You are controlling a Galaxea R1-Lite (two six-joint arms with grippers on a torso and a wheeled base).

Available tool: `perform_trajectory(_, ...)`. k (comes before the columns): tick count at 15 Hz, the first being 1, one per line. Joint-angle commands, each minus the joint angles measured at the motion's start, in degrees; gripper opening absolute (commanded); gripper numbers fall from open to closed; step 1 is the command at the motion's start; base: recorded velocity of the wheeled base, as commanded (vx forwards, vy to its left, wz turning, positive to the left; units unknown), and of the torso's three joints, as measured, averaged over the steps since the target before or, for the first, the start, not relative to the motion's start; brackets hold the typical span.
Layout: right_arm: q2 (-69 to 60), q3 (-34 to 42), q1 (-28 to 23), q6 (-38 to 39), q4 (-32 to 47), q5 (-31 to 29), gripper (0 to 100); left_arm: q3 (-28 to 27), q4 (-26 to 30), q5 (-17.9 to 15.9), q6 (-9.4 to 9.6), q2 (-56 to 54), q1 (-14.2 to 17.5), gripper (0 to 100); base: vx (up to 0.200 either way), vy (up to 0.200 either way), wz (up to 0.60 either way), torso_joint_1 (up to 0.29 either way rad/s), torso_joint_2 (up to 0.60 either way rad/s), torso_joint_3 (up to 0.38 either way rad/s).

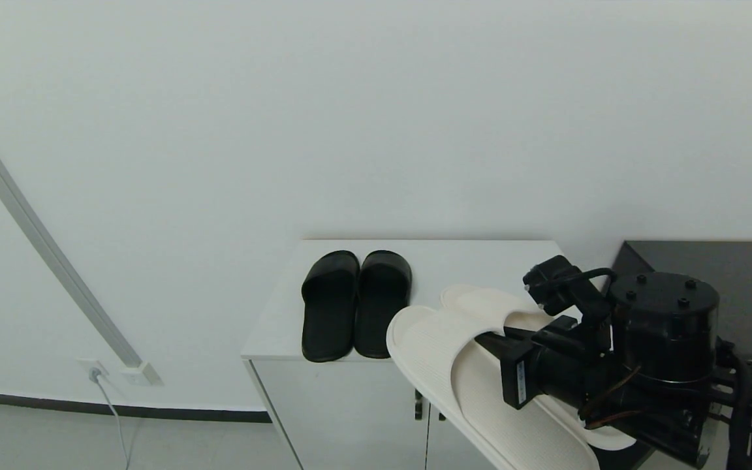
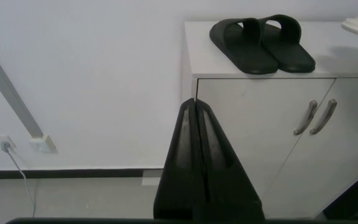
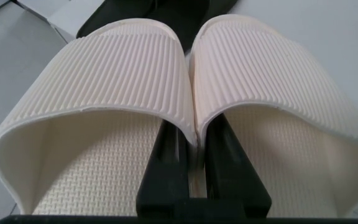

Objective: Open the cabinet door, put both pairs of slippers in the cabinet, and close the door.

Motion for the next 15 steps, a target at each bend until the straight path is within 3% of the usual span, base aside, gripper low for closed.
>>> perform_trajectory(1, -0.18, 0.22, 0.11, -0.01, -0.25, 0.00, 0, 0.00, -0.02, 0.00, -0.08, -0.01, 0.01, 0, -0.200, 0.000, 0.00, 0.007, 0.00, 0.007)
perform_trajectory(11, -0.80, 0.75, 0.11, 0.35, -0.42, -0.35, 0, 0.00, -0.02, 0.00, -0.08, -0.01, 0.01, 0, -0.200, 0.000, 0.00, 0.000, 0.00, 0.003)
perform_trajectory(15, -1.33, 1.71, -0.07, 0.08, -0.42, -0.17, 0, 0.00, -0.02, 0.00, -0.08, -0.01, 0.01, 0, 0.000, 0.000, 0.00, 0.000, 0.00, 0.000)
